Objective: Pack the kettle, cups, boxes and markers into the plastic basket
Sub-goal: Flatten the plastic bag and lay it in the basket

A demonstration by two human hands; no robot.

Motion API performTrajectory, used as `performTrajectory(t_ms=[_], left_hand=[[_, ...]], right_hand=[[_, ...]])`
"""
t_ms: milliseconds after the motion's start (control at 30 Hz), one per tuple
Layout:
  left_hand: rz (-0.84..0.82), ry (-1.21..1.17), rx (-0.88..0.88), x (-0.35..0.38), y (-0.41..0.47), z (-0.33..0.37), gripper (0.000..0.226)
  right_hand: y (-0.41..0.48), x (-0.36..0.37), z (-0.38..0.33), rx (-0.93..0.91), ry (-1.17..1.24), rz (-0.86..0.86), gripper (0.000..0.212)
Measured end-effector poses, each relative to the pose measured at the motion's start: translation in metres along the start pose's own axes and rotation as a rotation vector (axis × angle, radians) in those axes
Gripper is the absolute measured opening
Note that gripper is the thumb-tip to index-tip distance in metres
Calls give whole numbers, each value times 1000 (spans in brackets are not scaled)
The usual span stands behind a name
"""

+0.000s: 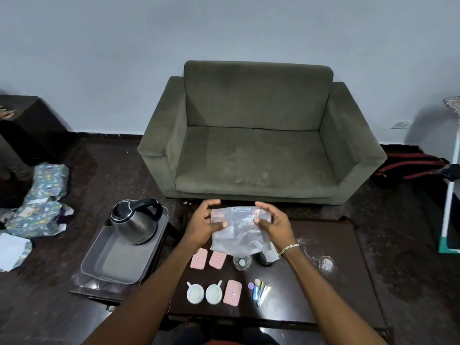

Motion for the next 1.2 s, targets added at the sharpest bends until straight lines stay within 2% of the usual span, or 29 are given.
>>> performTrajectory(t_ms=[100,233,300,400,467,633,767,833,900,1067,1200], left_hand=[[1,109,21,-1,-6,2,45],[85,341,24,-3,-8,5,50],[138,433,35,-4,-10,4,46],[228,542,88,-4,-15,5,14],[245,573,118,-5,-17,3,15],[106,482,138,-3,-20,-2,17],[-25,479,187,7,-21,3,18],[-9,474,207,11,-21,9,17],[55,465,225,9,-21,13,13],[200,455,217,-12,-25,17,26],[188,398,223,-29,-28,11,18]], right_hand=[[-2,2,8,102,52,-54,50],[0,0,13,128,-159,-30,51],[1,1,15,106,-359,-35,40],[1,0,17,64,-562,-14,16],[1,0,18,64,-631,-1,10],[-1,-1,14,27,-919,-45,15],[1,22,2,-68,-981,-310,48],[3,34,-1,-84,-1016,-369,46],[7,41,-5,-97,-976,-379,38],[19,29,-8,3,-451,-401,26],[23,21,-1,69,-139,-338,22]])
Point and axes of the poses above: each hand's wrist, its own y-axis towards the middle knuckle, its own x-axis out of the palm, z = x × y, the point moved 5 cm from there along y, towards the middle knuckle, and after that the axes turned 6 degrees about y, right-handed, at the moved point
